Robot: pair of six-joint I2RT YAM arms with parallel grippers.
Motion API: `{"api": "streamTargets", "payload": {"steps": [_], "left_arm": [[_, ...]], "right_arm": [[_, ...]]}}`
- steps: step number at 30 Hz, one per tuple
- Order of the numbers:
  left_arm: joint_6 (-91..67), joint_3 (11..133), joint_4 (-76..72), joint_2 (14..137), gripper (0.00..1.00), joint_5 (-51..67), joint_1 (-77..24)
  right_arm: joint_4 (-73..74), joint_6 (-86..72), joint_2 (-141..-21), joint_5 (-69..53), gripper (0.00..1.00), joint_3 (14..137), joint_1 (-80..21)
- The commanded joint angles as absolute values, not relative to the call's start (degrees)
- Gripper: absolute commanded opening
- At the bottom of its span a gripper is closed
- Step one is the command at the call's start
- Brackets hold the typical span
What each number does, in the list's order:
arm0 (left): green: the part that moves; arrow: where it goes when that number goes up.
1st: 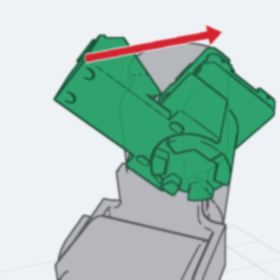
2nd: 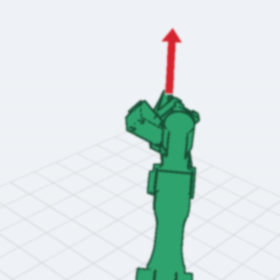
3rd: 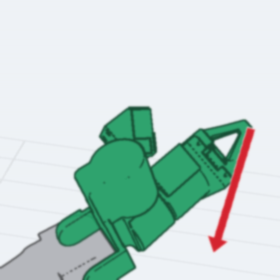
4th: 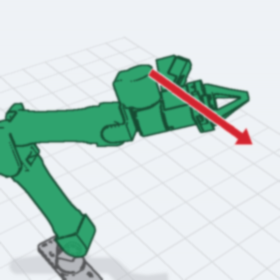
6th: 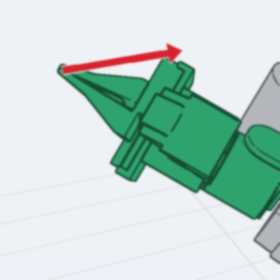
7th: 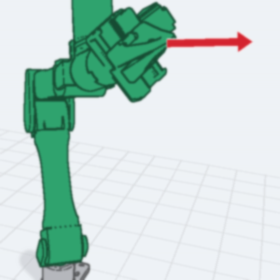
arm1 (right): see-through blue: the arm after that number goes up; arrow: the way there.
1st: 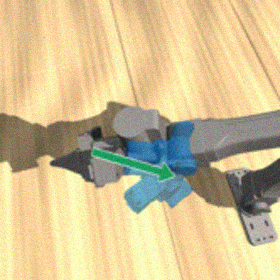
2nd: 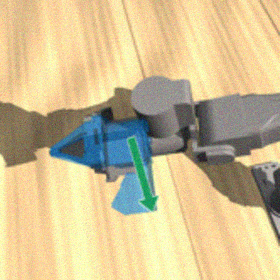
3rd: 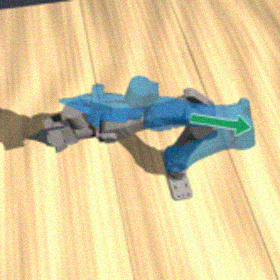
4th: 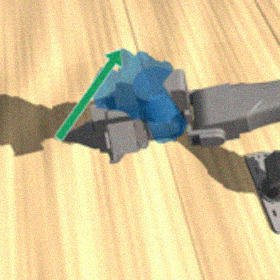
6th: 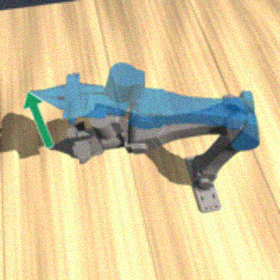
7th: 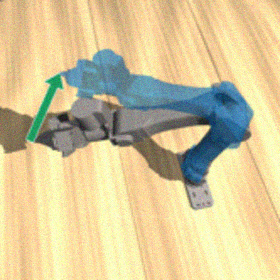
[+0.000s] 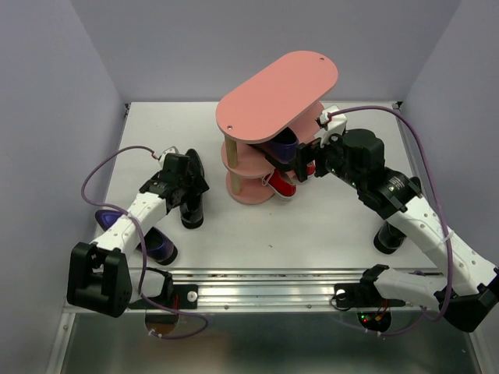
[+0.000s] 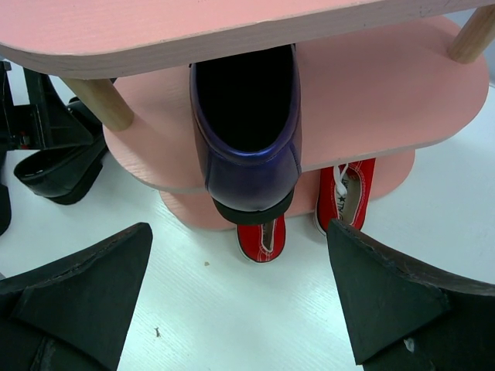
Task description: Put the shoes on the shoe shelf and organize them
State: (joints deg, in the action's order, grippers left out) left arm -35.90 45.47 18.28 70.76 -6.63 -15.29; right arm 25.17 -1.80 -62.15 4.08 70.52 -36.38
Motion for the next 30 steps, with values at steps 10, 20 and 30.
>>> {"api": "streamTargets", "payload": {"steps": [10, 20, 30], "left_arm": [[-39.82, 49.39, 12.65, 68.47, 0.86, 0.71, -18.37], [-44.03, 57.80, 27.71, 60.28, 0.79, -17.19, -16.87], [-56.33, 59.50, 47.54, 58.89, 0.81, -31.20, -16.44]], "right_arm": [[23.82, -2.20, -60.82, 5.10, 1.00, 69.96, -36.04], [24.08, -1.58, -60.47, 6.15, 1.00, 69.26, -36.04], [24.08, -1.14, -59.94, 6.15, 1.00, 69.43, -36.04]]}}
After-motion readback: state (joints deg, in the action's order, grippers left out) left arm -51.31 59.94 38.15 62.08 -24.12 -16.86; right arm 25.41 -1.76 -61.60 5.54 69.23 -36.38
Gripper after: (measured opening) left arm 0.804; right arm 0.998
